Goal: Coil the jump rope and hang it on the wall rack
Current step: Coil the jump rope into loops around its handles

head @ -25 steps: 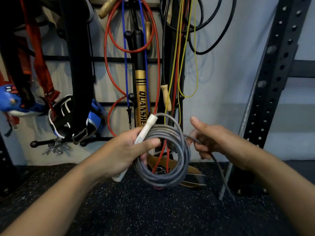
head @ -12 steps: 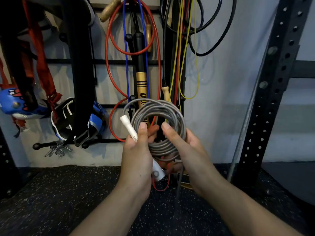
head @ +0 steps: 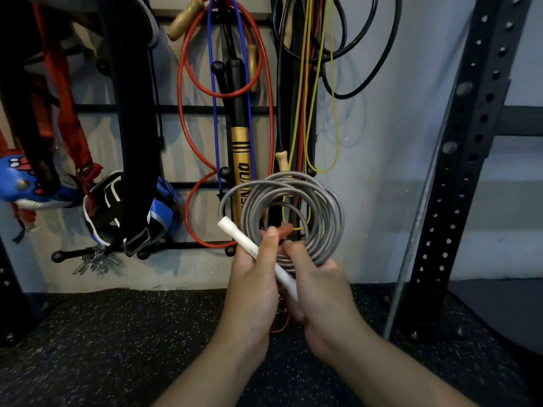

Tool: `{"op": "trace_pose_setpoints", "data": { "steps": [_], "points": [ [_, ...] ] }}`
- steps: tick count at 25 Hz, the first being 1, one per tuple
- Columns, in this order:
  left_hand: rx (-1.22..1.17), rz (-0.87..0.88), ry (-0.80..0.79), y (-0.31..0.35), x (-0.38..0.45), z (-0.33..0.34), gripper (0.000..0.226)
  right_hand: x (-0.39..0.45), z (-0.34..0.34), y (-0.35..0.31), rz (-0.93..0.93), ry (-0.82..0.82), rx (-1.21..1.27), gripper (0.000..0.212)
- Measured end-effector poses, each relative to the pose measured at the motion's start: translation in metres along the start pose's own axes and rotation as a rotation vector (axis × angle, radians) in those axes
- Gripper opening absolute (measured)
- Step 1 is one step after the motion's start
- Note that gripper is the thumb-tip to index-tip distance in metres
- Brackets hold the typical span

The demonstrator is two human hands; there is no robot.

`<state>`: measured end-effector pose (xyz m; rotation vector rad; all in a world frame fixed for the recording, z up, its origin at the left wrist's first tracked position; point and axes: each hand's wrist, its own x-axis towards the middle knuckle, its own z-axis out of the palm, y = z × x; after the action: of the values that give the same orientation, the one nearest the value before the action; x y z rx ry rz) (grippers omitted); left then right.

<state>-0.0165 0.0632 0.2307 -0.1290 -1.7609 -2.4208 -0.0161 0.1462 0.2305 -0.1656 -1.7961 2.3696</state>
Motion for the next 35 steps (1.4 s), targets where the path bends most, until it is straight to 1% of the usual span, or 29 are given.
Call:
{"op": "trace_pose_setpoints", "data": {
  "steps": [1,4,6,8,9,10,11,12,14,15,16,18,20,21,23,24,25,26,27,28,29,31,32,35],
  "points": [
    [-0.019,-0.022,-0.039,0.000,0.001,-0.004,0.027,0.002,-0.005,-0.003,-0.024,-0.015,-0.060,0.027],
    [-0.067,-0.038,-0.092,0.006,0.008,-0.024,0.045,0.014,-0.028,-0.023,-0.147,-0.095,-0.405,0.027],
    [-0.034,0.024,-0.111,0.016,0.017,-0.038,0.064,0.020,-0.040,-0.039,-0.269,-0.150,-0.663,0.030],
    [0.079,0.124,-0.169,0.034,0.025,-0.051,0.089,0.024,-0.047,-0.050,-0.386,-0.229,-0.912,0.034],
    [0.201,0.209,-0.219,0.046,0.026,-0.055,0.098,0.024,-0.049,-0.053,-0.418,-0.270,-1.008,0.035],
    [0.380,0.304,-0.284,0.057,0.027,-0.058,0.104,0.023,-0.050,-0.056,-0.438,-0.305,-1.082,0.033],
    [0.583,0.383,-0.359,0.067,0.025,-0.058,0.105,0.022,-0.049,-0.057,-0.462,-0.336,-1.139,0.030],
    [0.787,0.420,-0.432,0.077,0.021,-0.054,0.104,0.021,-0.048,-0.057,-0.496,-0.368,-1.184,0.028],
    [1.131,0.439,-0.536,0.084,0.012,-0.042,0.096,0.019,-0.043,-0.056,-0.568,-0.417,-1.259,0.029],
    [1.237,0.450,-0.551,0.083,0.011,-0.037,0.087,0.018,-0.041,-0.056,-0.594,-0.429,-1.287,0.031],
    [1.277,0.458,-0.539,0.081,0.010,-0.033,0.075,0.017,-0.040,-0.056,-0.607,-0.439,-1.303,0.031],
    [1.200,0.375,-0.530,0.075,0.013,-0.034,0.057,0.017,-0.041,-0.056,-0.630,-0.452,-1.314,0.024],
    [1.090,0.266,-0.553,0.070,0.017,-0.039,0.049,0.017,-0.043,-0.055,-0.647,-0.452,-1.323,0.021],
    [1.051,0.243,-0.564,0.068,0.018,-0.042,0.040,0.016,-0.042,-0.054,-0.657,-0.448,-1.330,0.021],
    [1.018,0.266,-0.575,0.065,0.020,-0.044,0.023,0.016,-0.042,-0.055,-0.661,-0.460,-1.275,0.020],
    [1.009,0.271,-0.565,0.064,0.020,-0.045,0.022,0.015,-0.042,-0.056,-0.631,-0.476,-1.211,0.024],
    [1.004,0.257,-0.558,0.064,0.020,-0.047,0.027,0.014,-0.042,-0.059,-0.585,-0.488,-1.143,0.034],
    [0.996,0.232,-0.564,0.062,0.021,-0.050,0.034,0.014,-0.043,-0.061,-0.546,-0.495,-1.075,0.045],
    [0.978,0.207,-0.579,0.061,0.021,-0.053,0.043,0.015,-0.044,-0.063,-0.536,-0.493,-1.003,0.051],
    [0.948,0.177,-0.591,0.060,0.021,-0.056,0.049,0.014,-0.045,-0.063,-0.561,-0.482,-0.940,0.052],
    [0.905,0.141,-0.602,0.060,0.021,-0.059,0.050,0.014,-0.043,-0.061,-0.620,-0.453,-0.899,0.049],
    [0.783,0.061,-0.631,0.061,0.019,-0.058,0.040,0.014,-0.040,-0.054,-0.763,-0.356,-0.850,0.042],
    [0.761,0.053,-0.645,0.061,0.017,-0.056,0.036,0.014,-0.037,-0.051,-0.800,-0.311,-0.828,0.040],
    [0.809,0.068,-0.634,0.056,0.010,-0.045,0.038,0.010,-0.026,-0.046,-0.825,-0.235,-0.806,0.040]
  ]
}}
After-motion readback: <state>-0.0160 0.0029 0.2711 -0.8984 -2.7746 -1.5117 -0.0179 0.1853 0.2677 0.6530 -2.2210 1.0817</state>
